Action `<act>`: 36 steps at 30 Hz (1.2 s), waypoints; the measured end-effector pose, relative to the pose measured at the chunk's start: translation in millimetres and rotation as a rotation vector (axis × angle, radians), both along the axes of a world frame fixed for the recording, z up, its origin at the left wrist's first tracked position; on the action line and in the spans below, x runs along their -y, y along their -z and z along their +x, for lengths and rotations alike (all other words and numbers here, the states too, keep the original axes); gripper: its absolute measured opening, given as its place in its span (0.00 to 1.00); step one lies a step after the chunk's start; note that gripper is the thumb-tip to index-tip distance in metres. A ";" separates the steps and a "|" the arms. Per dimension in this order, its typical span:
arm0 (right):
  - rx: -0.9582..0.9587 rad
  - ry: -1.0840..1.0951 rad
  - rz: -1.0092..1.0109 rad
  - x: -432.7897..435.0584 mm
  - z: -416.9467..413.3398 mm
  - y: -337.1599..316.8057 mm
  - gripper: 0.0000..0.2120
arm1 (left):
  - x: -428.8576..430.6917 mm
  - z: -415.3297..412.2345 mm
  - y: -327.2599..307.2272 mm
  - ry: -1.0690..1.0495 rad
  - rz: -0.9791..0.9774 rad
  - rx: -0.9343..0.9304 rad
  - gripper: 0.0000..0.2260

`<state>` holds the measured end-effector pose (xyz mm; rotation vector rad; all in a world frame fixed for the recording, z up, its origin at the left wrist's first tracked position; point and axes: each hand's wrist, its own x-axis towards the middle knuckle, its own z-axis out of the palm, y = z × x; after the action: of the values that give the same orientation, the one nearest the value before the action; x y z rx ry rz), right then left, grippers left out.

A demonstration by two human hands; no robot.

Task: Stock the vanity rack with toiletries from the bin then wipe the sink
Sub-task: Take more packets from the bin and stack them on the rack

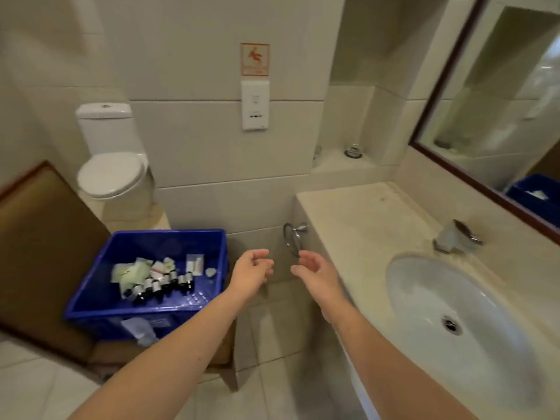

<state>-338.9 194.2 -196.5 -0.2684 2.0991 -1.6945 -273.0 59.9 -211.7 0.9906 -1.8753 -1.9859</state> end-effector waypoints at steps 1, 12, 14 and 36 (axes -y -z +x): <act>0.004 -0.022 -0.004 19.2 5.6 1.1 0.18 | 19.0 9.0 1.6 -0.012 -0.007 0.001 0.11; 0.039 -0.235 0.019 184.8 77.9 22.7 0.19 | 171.4 111.1 19.3 -0.203 -0.031 0.055 0.13; 0.039 -0.272 0.040 202.7 87.1 26.9 0.18 | 186.1 124.2 24.1 -0.240 -0.029 0.069 0.14; 0.209 -0.462 0.181 414.6 57.7 108.8 0.18 | 369.1 148.4 83.8 -0.419 0.027 0.298 0.12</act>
<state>-281.2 -220.3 -305.2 -0.4583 1.8435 -1.2025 -124.6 -309.1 -295.5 1.6089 -1.5977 -1.6915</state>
